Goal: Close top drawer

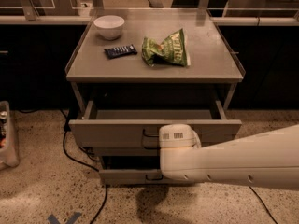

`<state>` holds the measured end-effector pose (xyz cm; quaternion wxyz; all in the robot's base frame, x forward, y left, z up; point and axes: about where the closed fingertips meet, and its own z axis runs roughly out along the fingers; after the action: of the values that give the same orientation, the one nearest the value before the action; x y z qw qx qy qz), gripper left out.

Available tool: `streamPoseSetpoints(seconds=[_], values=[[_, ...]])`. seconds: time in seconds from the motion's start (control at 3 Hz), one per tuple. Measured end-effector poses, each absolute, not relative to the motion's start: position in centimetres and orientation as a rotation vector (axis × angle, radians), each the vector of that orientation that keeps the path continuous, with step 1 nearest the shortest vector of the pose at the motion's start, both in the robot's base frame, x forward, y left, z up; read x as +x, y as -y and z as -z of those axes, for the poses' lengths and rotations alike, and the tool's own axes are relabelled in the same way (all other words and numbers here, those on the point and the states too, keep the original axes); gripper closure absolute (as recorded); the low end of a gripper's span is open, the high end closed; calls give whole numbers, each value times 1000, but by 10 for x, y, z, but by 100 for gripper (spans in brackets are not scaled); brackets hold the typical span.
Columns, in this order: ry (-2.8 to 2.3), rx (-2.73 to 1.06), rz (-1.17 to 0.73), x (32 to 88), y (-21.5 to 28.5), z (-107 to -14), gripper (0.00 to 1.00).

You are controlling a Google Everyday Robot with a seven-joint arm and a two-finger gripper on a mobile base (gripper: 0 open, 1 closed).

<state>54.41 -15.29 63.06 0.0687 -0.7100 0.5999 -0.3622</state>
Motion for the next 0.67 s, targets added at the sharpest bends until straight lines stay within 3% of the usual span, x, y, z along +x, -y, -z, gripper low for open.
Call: streamPoseSetpoints(seconds=[0.67], values=[[-1705,-2142,1118,559,142,-634,100]])
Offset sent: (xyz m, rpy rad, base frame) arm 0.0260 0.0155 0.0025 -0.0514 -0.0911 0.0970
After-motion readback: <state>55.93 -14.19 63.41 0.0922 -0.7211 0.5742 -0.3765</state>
